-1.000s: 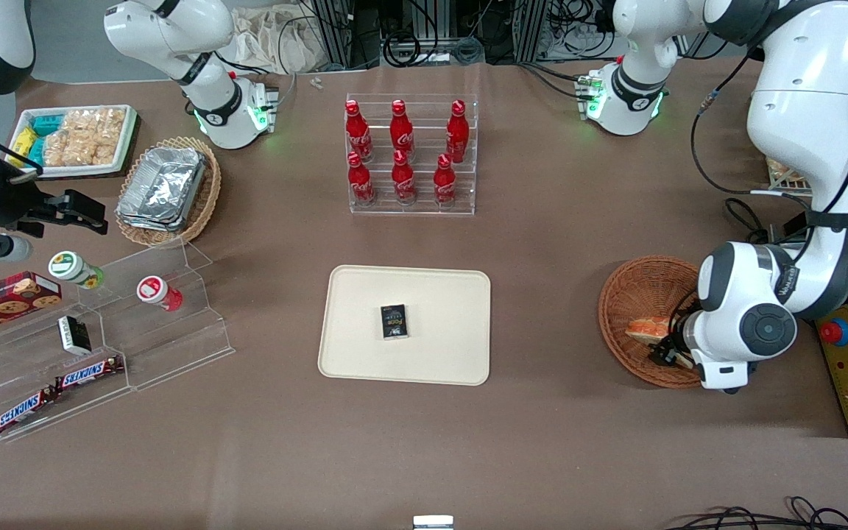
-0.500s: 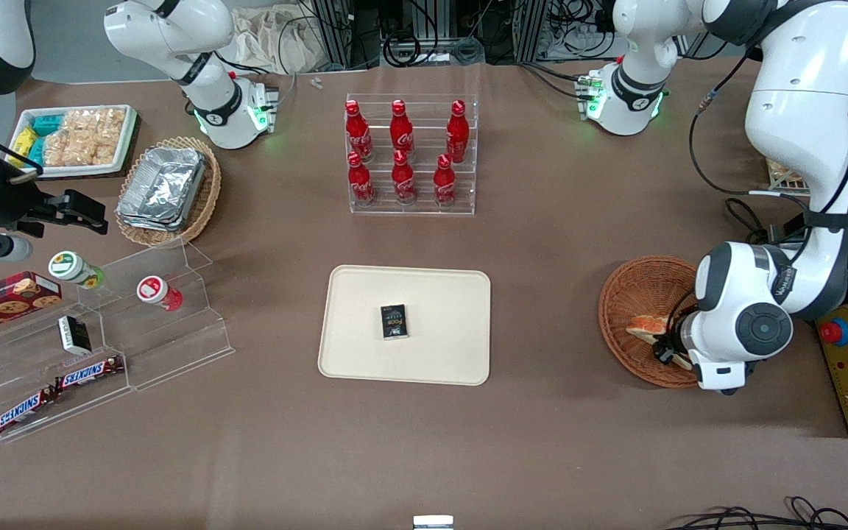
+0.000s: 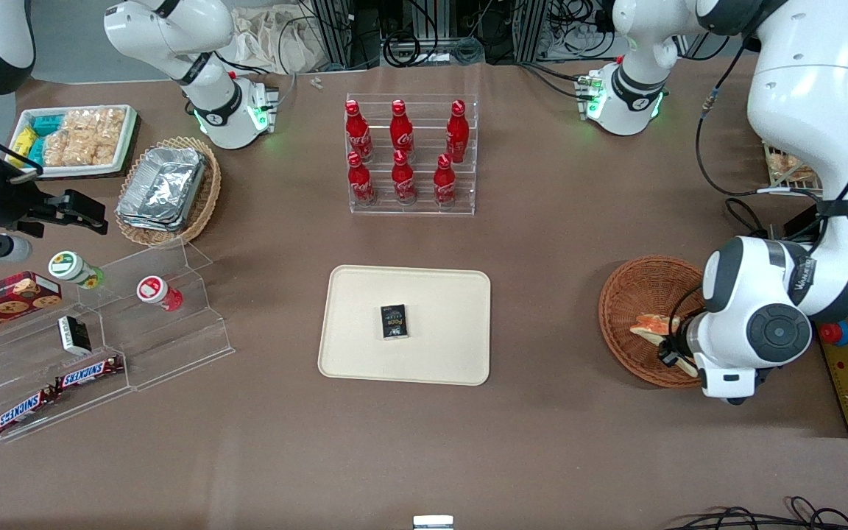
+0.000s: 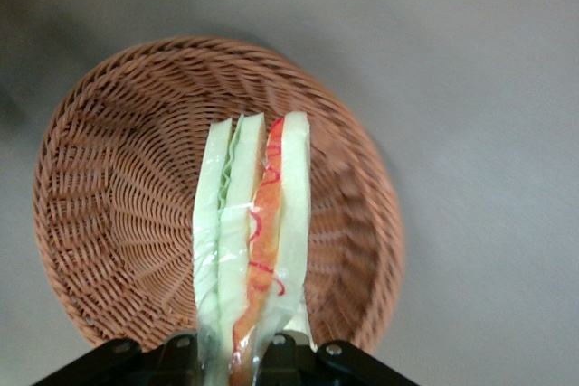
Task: Place sandwich from basket to tray
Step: 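Carry the sandwich with the left gripper over to the cream tray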
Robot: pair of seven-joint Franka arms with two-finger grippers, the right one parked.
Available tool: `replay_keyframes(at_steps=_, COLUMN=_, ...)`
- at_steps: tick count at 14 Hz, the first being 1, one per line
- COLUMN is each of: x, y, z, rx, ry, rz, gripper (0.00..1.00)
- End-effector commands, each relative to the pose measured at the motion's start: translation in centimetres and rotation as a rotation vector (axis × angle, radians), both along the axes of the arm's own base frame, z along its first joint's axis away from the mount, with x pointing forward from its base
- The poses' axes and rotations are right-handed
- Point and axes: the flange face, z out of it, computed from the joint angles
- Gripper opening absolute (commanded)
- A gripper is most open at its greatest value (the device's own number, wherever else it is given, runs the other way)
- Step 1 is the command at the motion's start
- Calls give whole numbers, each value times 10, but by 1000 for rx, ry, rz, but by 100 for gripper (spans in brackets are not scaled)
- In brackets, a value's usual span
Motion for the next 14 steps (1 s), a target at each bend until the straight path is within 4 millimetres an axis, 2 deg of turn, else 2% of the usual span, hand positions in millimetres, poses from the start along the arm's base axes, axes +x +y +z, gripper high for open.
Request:
replay_keyframes(at_steps=1, x=0, y=-70, z=46, rx=-16, ry=-35, rz=-122, gripper=9)
replay_keyframes(at_steps=2, x=-6, y=-107, z=60, rx=-34, ry=-48, rz=-171, gripper=9)
replay_keyframes(at_steps=4, x=-27, y=-180, z=74, rx=-61, ry=-59, rz=-278, gripper=9)
replay_keyframes(at_steps=6, x=-45, y=-236, z=65, rx=-91, ry=-74, rz=-387, gripper=8)
replay_keyframes(at_steps=9, x=-55, y=-282, z=41, rx=-179, ry=-100, rz=-522, gripper=8)
replay_keyframes(at_steps=10, x=-52, y=-290, z=29, rx=-214, ry=-118, rz=-533, gripper=8)
replay_keyframes(at_steps=11, x=-59, y=-311, z=18, rx=-242, ry=-140, rz=-561, gripper=8)
replay_keyframes(at_steps=13, x=-66, y=-335, z=-15, rx=-254, ry=-139, rz=-598, gripper=8)
replay_keyframes(at_steps=14, x=-66, y=-340, z=-28, rx=-260, ry=-131, rz=-618, gripper=8)
